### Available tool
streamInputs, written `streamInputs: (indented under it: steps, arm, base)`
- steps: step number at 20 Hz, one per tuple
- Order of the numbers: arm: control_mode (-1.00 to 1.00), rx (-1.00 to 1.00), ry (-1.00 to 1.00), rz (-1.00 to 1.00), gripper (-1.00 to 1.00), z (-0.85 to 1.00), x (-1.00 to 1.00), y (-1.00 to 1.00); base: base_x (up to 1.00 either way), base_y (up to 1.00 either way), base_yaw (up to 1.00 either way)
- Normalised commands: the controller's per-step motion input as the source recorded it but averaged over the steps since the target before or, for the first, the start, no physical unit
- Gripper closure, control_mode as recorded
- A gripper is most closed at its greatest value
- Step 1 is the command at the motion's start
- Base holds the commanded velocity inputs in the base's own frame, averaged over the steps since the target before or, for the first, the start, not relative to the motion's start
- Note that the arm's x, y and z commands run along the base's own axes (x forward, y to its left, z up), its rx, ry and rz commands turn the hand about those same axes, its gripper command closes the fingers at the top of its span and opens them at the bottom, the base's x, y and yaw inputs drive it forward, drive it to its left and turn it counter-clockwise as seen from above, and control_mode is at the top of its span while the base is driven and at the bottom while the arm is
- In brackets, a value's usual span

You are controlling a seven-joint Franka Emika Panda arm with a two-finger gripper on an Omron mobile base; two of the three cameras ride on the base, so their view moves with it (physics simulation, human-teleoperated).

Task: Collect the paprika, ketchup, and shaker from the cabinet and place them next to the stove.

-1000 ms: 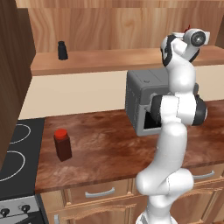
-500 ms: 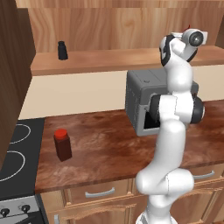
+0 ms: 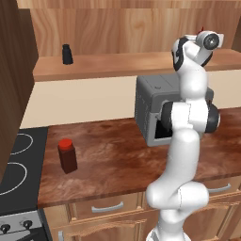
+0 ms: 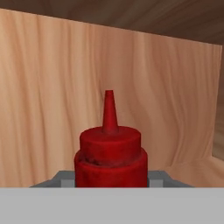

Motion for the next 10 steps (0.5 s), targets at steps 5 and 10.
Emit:
streamInputs:
  steps: [5, 10]
  arm:
    - [-1.0, 0.0, 0.0, 0.0, 1.0, 0.0, 0.0, 0.0]
    - [-1.0, 0.01, -0.03, 0.0, 1.0, -0.02, -0.19, -0.04]
  base:
    - [0.0, 0.0, 0.0]
    - [0.0, 0.0, 0.0]
